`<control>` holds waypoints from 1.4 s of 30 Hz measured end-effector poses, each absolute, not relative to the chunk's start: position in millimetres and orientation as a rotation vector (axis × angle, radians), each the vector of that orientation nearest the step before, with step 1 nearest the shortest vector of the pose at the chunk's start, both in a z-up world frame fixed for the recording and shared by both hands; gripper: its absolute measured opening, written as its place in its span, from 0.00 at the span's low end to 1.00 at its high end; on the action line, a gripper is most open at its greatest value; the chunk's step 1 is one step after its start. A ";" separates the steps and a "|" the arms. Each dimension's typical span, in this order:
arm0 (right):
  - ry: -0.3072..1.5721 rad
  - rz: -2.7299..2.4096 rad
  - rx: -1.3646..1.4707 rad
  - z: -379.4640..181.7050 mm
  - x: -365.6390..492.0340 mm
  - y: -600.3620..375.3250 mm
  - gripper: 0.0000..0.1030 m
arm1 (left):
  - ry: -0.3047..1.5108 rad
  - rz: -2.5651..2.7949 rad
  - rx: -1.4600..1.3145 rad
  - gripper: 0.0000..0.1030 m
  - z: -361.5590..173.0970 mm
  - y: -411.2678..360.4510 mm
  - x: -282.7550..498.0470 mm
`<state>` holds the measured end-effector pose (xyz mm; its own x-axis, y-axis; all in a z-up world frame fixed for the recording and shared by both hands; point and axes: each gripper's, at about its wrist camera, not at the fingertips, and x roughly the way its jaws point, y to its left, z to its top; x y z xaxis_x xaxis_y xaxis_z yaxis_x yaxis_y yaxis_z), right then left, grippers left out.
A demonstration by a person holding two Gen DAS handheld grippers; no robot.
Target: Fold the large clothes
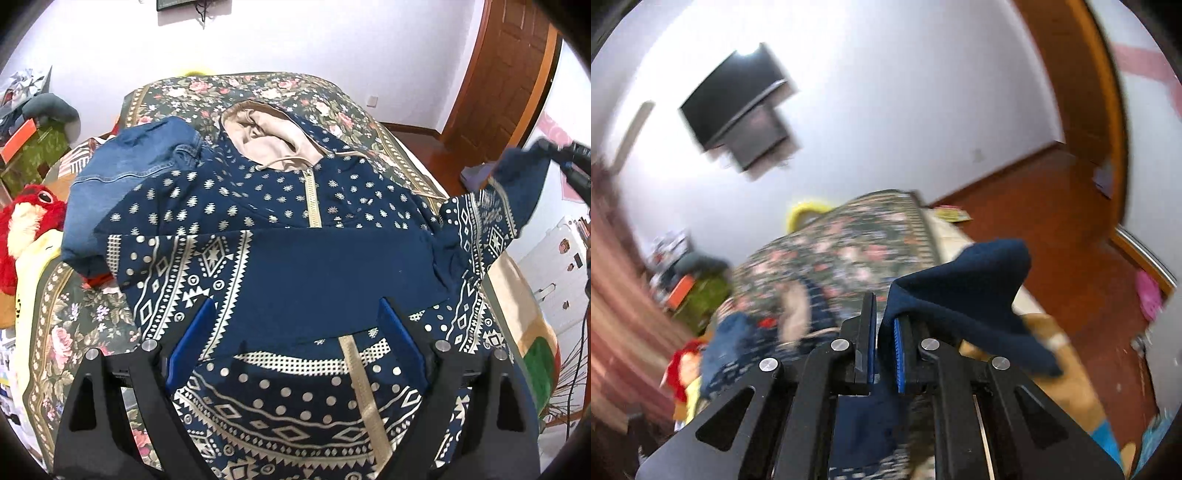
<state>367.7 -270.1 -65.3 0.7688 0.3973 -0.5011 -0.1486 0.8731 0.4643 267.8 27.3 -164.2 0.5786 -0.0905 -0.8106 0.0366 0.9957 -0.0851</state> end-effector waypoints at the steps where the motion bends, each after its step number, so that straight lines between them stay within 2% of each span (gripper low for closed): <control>1: 0.635 0.345 0.414 -62.7 367.9 -256.2 0.07 | 0.949 -0.073 -0.066 0.86 -163.2 30.1 265.5; 8: 0.776 0.511 0.377 -93.1 377.6 -168.8 0.07 | 0.936 -0.061 -0.095 0.86 -159.4 51.7 250.9; 15: 1.040 0.602 0.321 -165.6 379.2 -91.8 0.07 | 0.952 -0.034 -0.135 0.86 -168.5 77.7 243.3; 21: 1.210 0.609 0.254 -215.1 364.3 -66.8 0.09 | 0.978 -0.013 -0.137 0.86 -180.6 89.1 239.9; 24: 1.305 0.620 0.216 -228.7 356.3 -63.8 0.16 | 0.990 -0.018 -0.143 0.86 -185.0 89.6 239.6; 26: 1.341 0.627 0.206 -232.6 350.2 -64.6 0.37 | 0.995 -0.025 -0.142 0.86 -186.3 87.0 240.0; 27: 1.357 0.638 0.201 -233.4 346.8 -65.9 0.42 | 0.996 -0.028 -0.141 0.86 -186.4 85.4 240.3; 29: 1.362 0.665 0.186 -230.4 339.9 -70.9 0.52 | 0.999 -0.042 -0.139 0.86 -185.4 80.1 241.9; 30: 1.354 0.669 0.163 -227.5 336.4 -75.2 0.54 | 1.000 -0.051 -0.137 0.86 -184.4 76.6 243.1; 42: 1.095 0.464 0.094 -177.5 320.8 -190.8 0.55 | 0.972 -0.200 -0.016 0.86 -160.0 -11.0 283.5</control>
<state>320.8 -190.8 -177.5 0.3731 0.4076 -0.8335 -0.3159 0.9004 0.2990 283.5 -11.0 -160.0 0.5463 -0.1760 -0.8189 0.1617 0.9814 -0.1031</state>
